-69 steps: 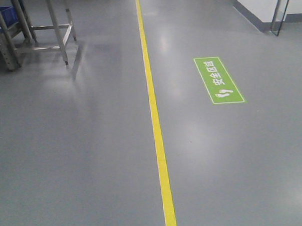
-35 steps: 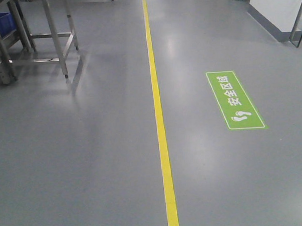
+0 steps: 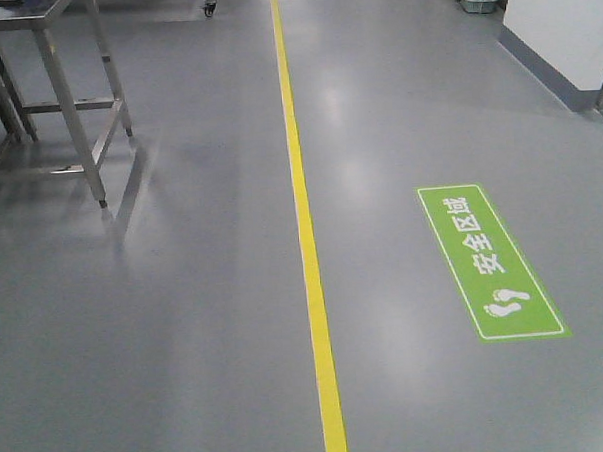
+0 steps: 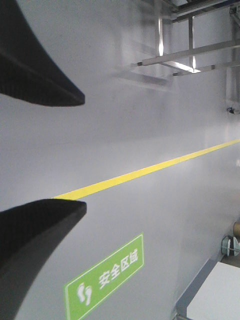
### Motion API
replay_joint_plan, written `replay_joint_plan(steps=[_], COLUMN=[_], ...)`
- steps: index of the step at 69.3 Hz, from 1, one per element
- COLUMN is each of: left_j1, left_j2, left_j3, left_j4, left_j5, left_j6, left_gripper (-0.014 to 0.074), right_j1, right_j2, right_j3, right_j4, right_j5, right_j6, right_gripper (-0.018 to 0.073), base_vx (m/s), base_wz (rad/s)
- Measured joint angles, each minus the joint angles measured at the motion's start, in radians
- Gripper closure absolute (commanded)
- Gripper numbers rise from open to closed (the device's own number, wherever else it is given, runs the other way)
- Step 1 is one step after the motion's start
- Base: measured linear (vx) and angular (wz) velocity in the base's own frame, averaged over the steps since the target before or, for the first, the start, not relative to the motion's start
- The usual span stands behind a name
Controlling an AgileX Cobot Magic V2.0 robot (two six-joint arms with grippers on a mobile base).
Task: Move and align brake pads A on conveyor
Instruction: 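Drive the base along the yellow floor line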
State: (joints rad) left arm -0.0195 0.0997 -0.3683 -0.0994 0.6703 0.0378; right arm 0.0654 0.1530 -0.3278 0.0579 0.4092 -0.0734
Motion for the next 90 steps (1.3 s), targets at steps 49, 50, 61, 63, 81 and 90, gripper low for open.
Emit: replay_joint_plan(steps=[49,50,61,63,81,90], left_j1=[0.000,0.000,0.000,0.000,0.000,0.000], left_j2=[0.000,0.000,0.000,0.000,0.000,0.000], left_j3=[0.000,0.000,0.000,0.000,0.000,0.000], left_j4=[0.000,0.000,0.000,0.000,0.000,0.000], left_j5=[0.000,0.000,0.000,0.000,0.000,0.000], left_j6=[0.000,0.000,0.000,0.000,0.000,0.000], left_gripper=[0.0207,0.0207,0.0207,0.0207,0.0207,0.0207], right_j1=[0.000,0.000,0.000,0.000,0.000,0.000], right_j2=[0.000,0.000,0.000,0.000,0.000,0.000], right_j3=[0.000,0.000,0.000,0.000,0.000,0.000], right_j4=[0.000,0.000,0.000,0.000,0.000,0.000], right_j5=[-0.001,-0.001,-0.001,-0.001,-0.001,-0.002], right_j6=[0.000,0.000,0.000,0.000,0.000,0.000], right_gripper=[0.0075,0.0075,0.0075,0.0075,0.0075,0.0075], base_vx=[0.75,0.77,0.78,0.79,0.77,0.77], base_wz=[0.05,0.01,-0.05,-0.10,-0.06,0.01])
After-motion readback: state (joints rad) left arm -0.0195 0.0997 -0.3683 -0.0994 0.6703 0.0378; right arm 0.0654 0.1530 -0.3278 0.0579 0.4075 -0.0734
